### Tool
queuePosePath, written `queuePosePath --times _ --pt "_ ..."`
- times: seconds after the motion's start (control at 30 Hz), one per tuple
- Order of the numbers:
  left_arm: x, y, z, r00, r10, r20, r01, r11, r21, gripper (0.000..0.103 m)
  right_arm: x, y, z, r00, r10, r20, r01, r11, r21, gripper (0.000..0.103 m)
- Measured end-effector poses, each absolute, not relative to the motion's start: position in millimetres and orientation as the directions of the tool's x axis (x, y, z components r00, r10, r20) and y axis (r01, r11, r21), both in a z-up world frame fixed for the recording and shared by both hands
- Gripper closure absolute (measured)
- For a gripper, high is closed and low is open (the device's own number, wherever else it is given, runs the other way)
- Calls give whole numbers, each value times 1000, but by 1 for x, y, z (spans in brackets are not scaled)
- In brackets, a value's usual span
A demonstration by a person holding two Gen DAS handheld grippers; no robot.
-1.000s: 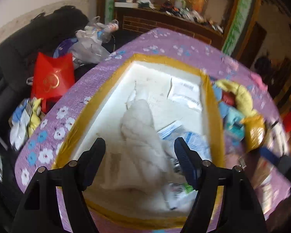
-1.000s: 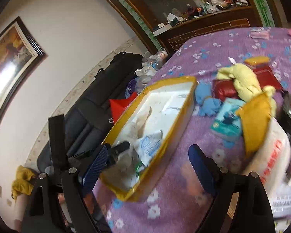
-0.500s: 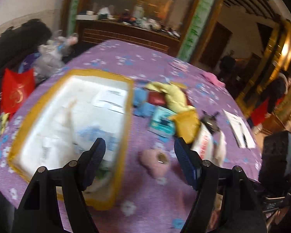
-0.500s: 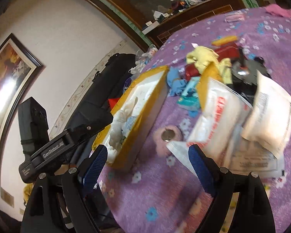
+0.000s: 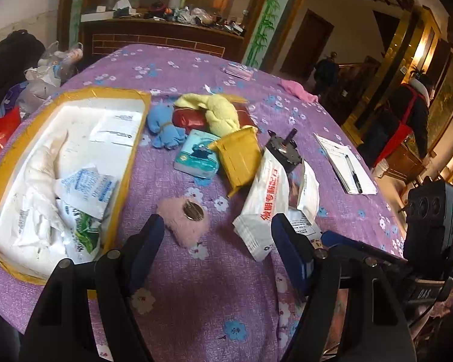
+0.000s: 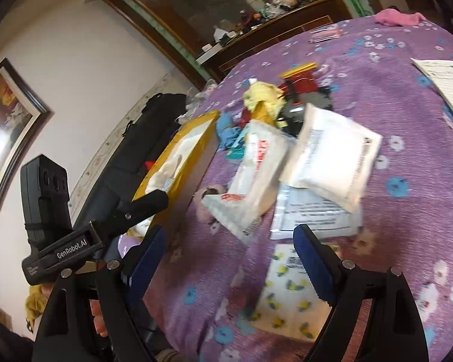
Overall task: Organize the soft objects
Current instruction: 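Move both open tools back over the pile, then grasp the red-printed white bag with the left tool while the right grasps a white paper packet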
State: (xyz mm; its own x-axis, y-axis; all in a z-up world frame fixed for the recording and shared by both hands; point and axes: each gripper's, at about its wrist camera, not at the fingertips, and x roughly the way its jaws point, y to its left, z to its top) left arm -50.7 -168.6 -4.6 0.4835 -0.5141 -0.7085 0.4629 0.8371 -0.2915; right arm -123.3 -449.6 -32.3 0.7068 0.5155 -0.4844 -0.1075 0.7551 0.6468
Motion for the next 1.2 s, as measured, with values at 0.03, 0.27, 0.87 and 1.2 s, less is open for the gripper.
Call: queuePosePath --times 0.03,0.27,0.87,1.2 --pt "-50 -170 -5 478 -518 -710 461 836 -299 30 -125 -452 -31 713 505 -487 -102 761 641 16" --pt "-54 -188 -11 439 -536 -721 525 805 -278 30 -105 -481 -37 739 420 -527 35 757 652 16" --pt "-8 -244 -43 309 -575 -757 562 753 -342 61 -72 -489 -60 777 406 -481 45 726 687 70" --pt "-4 -214 -39 274 -646 -713 508 727 -462 66 -86 -494 -60 809 405 -426 3 722 692 90"
